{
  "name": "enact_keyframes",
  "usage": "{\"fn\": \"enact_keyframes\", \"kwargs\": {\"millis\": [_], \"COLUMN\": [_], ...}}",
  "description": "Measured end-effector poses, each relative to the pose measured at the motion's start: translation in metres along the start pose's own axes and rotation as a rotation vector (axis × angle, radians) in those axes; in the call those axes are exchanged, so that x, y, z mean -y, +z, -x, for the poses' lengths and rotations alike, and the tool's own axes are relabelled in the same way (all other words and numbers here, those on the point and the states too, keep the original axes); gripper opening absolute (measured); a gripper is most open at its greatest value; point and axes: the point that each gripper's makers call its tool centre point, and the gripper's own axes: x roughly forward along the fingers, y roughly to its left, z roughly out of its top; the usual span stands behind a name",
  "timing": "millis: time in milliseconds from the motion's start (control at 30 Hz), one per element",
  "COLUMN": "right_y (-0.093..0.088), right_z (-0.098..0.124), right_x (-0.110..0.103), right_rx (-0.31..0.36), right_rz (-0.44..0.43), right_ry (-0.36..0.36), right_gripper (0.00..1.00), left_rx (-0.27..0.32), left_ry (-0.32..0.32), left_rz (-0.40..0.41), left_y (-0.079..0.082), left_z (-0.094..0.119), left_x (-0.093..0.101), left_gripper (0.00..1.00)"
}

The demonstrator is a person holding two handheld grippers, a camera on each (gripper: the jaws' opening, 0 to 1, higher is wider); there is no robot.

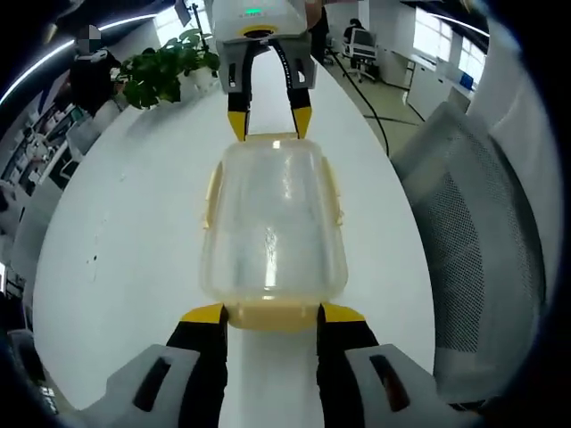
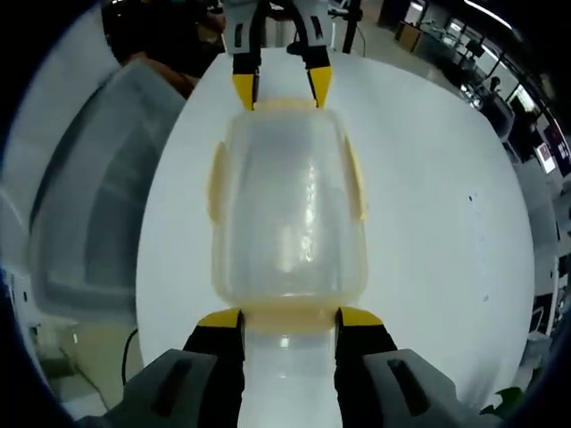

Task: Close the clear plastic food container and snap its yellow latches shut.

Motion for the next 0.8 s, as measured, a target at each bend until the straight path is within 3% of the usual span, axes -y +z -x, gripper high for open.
{"fn": "enact_keyframes", "kwargs": {"millis": [800], "right_y": [-0.037], "right_z": [0.012], "right_x": [0.004], "right_rx": [-0.031], "right_rz": [-0.002], "right_ry": [0.014], "right_gripper": [0.37], "left_rx": [0.07], "left_ry": [-0.001], "left_rz": [0.003], "left_y": [0.036], "left_z": [-0.013], "left_x": [-0.003], "left_gripper": [0.37]}}
